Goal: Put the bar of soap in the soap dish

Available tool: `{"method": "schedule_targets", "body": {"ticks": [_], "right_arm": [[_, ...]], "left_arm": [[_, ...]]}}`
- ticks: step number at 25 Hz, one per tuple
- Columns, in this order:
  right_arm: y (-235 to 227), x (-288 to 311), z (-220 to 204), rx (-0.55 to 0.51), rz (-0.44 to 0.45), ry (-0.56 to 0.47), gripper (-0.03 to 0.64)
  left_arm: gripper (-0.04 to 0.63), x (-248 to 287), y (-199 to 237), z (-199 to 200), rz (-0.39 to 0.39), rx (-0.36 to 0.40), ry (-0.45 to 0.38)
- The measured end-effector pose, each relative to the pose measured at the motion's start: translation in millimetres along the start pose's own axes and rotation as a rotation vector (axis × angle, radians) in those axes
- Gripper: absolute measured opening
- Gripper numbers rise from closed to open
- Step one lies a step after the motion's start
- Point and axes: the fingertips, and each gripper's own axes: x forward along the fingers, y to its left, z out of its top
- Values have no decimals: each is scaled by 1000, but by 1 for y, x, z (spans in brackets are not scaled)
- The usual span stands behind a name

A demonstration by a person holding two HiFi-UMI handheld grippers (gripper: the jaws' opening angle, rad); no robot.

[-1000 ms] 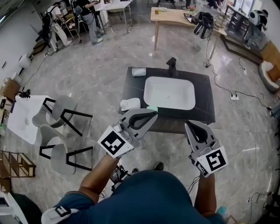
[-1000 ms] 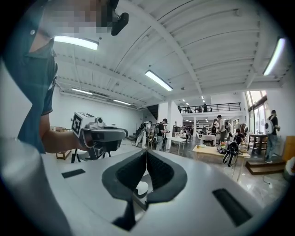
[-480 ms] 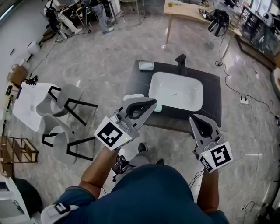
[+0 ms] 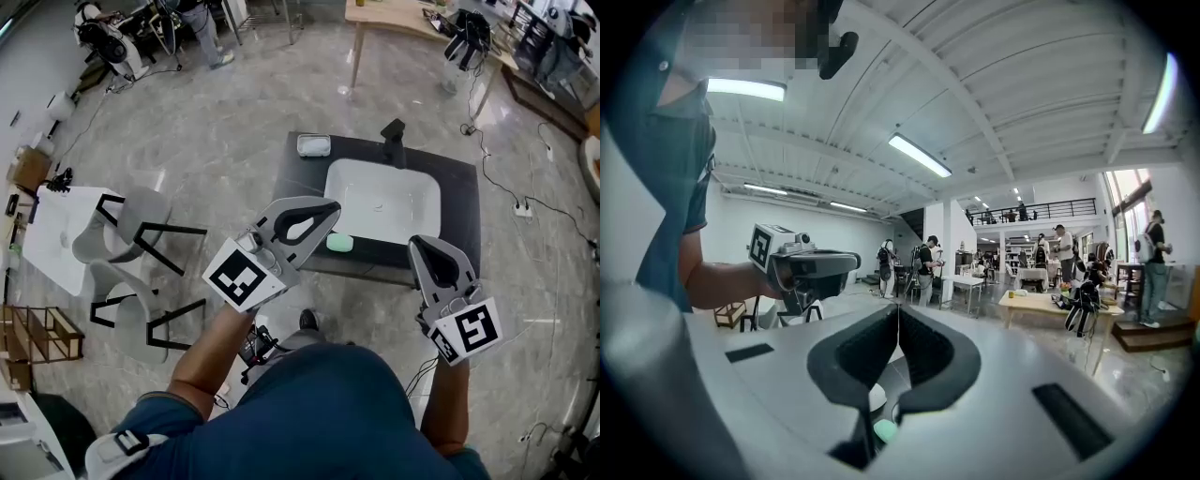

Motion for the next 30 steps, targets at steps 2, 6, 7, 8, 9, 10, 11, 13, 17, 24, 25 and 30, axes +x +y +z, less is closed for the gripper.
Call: {"method": "schedule_targets", "body": {"ticks": [2,6,7,8,9,10,11,13,17,24,25,30], "right_arm": [[0,15,-1,-1,3,9,15],[-2,44,0,-15,2,17,15],[-2,51,1,-21,2,17,15],[-2,58,3,-28,4,17,15],[-2,65,4,-33,7,15,15],[-1,72,6,-35,11,14,15],[0,78,6,-35,19,16,15],[2,87,2,-31,45,25,15],[-3,106,-13,-38,121,35,15],[-4,148,-60,-77,302,102,35],[-4,153,-67,-81,326,117,59],[-2,174,-106,-83,410,190,105]], "left_arm": [[2,-2,14,-2,2,-6,-5],[1,-8,43,-7,8,-14,-19],[0,-10,49,-8,10,-17,-21],[1,-12,56,-9,11,-19,-22],[0,-13,62,-11,12,-19,-21],[1,-13,68,-12,12,-16,-21],[0,-13,72,-14,11,-14,-24],[0,-13,76,-18,15,-23,-25],[0,-6,88,-30,51,-44,6],[2,2,108,-46,145,-67,35],[2,3,111,-47,160,-70,39],[0,4,120,-59,214,-85,55]]}}
